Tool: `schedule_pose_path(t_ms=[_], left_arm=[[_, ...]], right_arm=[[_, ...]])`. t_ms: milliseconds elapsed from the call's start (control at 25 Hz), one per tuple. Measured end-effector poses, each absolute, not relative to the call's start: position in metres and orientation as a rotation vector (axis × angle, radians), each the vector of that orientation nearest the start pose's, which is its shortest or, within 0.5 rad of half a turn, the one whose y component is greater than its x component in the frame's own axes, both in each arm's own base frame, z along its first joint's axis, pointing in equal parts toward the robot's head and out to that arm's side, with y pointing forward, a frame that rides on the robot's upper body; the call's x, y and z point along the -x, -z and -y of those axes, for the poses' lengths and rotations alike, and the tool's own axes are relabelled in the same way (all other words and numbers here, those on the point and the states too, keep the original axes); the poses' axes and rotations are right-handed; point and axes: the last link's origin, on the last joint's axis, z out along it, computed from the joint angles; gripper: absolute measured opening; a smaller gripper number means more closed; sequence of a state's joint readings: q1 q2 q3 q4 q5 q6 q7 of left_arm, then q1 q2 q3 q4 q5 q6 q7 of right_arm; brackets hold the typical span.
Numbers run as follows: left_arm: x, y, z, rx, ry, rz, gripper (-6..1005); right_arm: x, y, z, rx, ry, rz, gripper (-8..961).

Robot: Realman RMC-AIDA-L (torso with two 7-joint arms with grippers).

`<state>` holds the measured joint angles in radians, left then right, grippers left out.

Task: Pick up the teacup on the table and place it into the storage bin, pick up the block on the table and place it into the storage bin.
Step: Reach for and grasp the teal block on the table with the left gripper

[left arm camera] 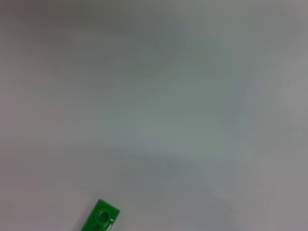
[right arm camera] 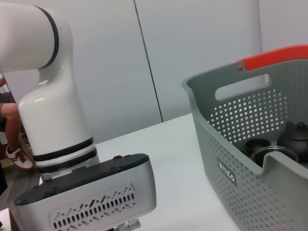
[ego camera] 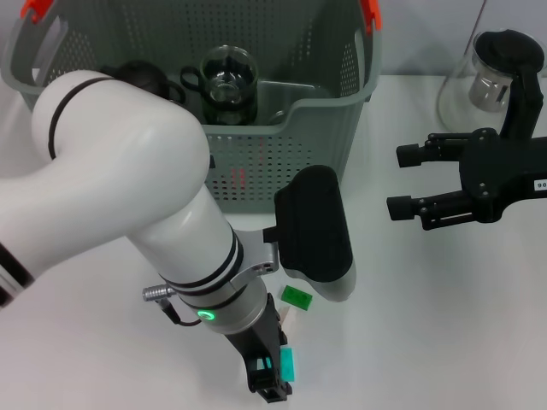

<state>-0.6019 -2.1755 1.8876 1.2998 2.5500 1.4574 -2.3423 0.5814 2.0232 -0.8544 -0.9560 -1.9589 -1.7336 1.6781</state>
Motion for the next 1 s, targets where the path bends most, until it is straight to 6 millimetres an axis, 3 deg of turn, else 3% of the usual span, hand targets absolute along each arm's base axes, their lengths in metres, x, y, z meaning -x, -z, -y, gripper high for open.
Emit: schedule_pose_path(t_ms=[1000], left_arm=[[0.1455,0.1182,-0.2819,3.010,-0.791,0.169,595]], right_arm=[[-0.2019,-0.0444,-0.3452,2.936,-0.597,-0.492,914]])
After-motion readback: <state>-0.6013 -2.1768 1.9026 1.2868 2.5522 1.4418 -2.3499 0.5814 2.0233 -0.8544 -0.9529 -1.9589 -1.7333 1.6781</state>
